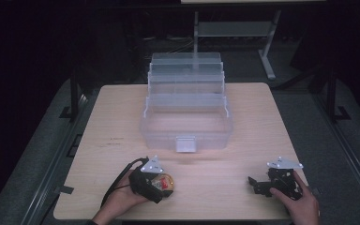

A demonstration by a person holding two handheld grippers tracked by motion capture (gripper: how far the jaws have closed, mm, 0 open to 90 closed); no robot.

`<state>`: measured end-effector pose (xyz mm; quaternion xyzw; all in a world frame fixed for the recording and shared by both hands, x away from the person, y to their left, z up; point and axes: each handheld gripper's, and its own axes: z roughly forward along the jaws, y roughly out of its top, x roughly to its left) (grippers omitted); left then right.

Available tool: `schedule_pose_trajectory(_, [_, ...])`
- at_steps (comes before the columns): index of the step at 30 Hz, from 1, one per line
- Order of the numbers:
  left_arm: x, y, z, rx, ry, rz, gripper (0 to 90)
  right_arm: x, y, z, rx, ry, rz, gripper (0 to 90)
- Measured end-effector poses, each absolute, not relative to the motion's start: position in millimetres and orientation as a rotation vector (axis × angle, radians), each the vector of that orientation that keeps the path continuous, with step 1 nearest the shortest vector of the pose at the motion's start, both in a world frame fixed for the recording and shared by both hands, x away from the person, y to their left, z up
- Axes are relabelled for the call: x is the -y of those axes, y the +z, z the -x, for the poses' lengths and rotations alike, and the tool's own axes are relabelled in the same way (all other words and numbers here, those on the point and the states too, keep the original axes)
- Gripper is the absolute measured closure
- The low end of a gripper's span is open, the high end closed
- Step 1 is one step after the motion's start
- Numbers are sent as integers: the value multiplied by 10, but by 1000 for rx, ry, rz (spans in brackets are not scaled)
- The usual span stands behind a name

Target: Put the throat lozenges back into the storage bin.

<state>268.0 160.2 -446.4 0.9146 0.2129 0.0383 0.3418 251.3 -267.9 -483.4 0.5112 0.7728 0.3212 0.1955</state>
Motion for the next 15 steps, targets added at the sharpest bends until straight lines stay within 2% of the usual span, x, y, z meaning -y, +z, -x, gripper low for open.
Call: schedule_pose_trajectory(15, [-1585, -4531, -2695, -553, 101, -2425, 136, 2678, -4834, -2511, -2164, 899, -1435, 0])
